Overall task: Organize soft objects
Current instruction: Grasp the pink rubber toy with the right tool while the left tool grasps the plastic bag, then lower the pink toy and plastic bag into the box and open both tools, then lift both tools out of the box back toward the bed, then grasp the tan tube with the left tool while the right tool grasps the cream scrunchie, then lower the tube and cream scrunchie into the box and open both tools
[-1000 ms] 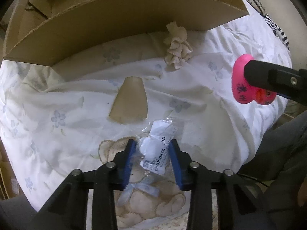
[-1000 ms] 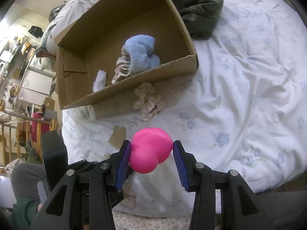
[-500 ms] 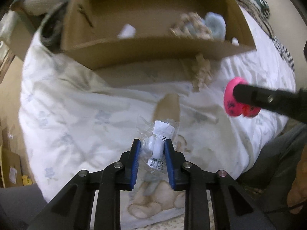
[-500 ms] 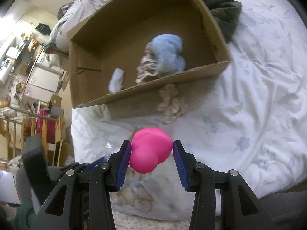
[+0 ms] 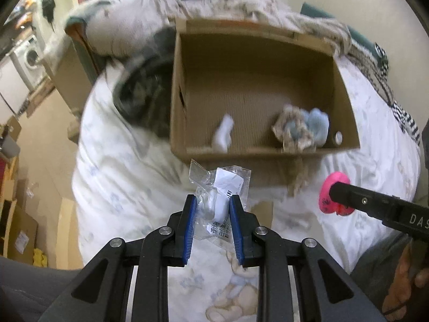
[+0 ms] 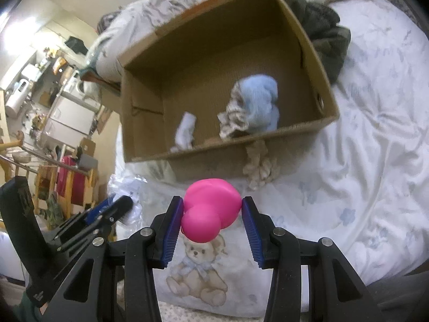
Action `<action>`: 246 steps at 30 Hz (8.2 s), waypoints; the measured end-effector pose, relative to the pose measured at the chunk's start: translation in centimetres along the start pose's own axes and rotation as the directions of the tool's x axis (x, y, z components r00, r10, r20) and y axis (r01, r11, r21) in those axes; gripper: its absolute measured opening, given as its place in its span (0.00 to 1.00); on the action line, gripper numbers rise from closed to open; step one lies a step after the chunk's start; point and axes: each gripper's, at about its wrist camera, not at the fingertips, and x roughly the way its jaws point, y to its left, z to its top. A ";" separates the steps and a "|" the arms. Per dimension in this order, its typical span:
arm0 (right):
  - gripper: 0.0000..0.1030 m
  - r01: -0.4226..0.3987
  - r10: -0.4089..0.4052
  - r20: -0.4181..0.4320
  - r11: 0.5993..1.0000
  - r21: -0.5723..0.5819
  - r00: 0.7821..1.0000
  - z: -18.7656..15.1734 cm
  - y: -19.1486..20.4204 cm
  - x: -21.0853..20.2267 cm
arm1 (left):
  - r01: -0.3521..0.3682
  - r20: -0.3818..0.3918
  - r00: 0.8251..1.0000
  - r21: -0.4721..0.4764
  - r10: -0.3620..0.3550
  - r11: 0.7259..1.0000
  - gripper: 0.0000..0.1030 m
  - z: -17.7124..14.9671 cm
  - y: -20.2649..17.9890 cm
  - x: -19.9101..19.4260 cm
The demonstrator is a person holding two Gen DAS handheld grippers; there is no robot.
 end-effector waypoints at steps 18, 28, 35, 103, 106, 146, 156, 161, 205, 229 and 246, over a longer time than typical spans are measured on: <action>0.46 -0.060 0.062 0.216 0.998 -0.015 0.974 4.9 -0.1 -6.5 | 0.033 0.162 0.986 -0.049 -0.025 0.998 0.22 8.1 1.9 -4.5; 0.46 -0.052 0.063 0.256 0.997 -0.048 0.965 8.7 -0.7 -5.1 | 0.037 0.160 0.986 -0.004 -0.036 0.999 0.22 11.0 1.3 -0.4; 0.46 -0.065 0.056 0.185 0.997 0.042 0.981 9.2 -3.2 -2.1 | 0.075 0.107 0.992 -0.075 -0.066 0.994 0.22 10.3 2.2 3.5; 0.72 -0.003 0.004 0.126 1.000 -0.005 0.992 7.7 -1.6 -0.3 | -0.004 0.052 0.999 -0.006 0.004 1.000 0.60 7.7 0.8 3.7; 0.72 0.002 -0.002 0.125 1.000 -0.002 0.992 7.1 -1.7 -0.8 | -0.005 0.064 0.998 -0.011 0.006 1.000 0.60 7.3 1.1 2.9; 0.72 0.050 -0.050 -0.007 0.989 0.142 0.999 2.4 -5.1 0.3 | 0.024 -0.062 0.998 -0.029 -0.026 0.999 0.60 1.2 1.3 4.3; 0.72 0.081 -0.074 -0.049 0.981 0.178 0.996 2.5 -6.2 1.4 | 0.174 -0.252 0.958 0.135 -0.137 0.975 0.59 -1.3 -5.2 9.4; 0.72 0.095 -0.084 -0.070 0.979 0.182 0.994 2.6 -6.5 2.2 | 0.174 -0.289 0.950 0.172 -0.119 0.970 0.49 -1.9 -6.6 11.2; 0.14 0.219 -0.227 -0.113 0.972 -0.083 0.967 2.1 -2.2 6.9 | 0.053 -0.138 0.989 0.002 -0.052 0.999 0.06 0.9 0.2 6.0; 0.14 0.029 -0.012 0.174 0.995 -0.094 0.985 2.1 0.5 -5.9 | 0.058 0.124 0.991 -0.034 -0.054 0.998 0.06 5.1 2.1 -4.4; 0.14 0.029 0.019 0.312 0.988 -0.150 0.950 7.4 0.9 -7.1 | 0.089 0.211 0.973 0.030 -0.094 0.996 0.06 11.0 0.7 -3.8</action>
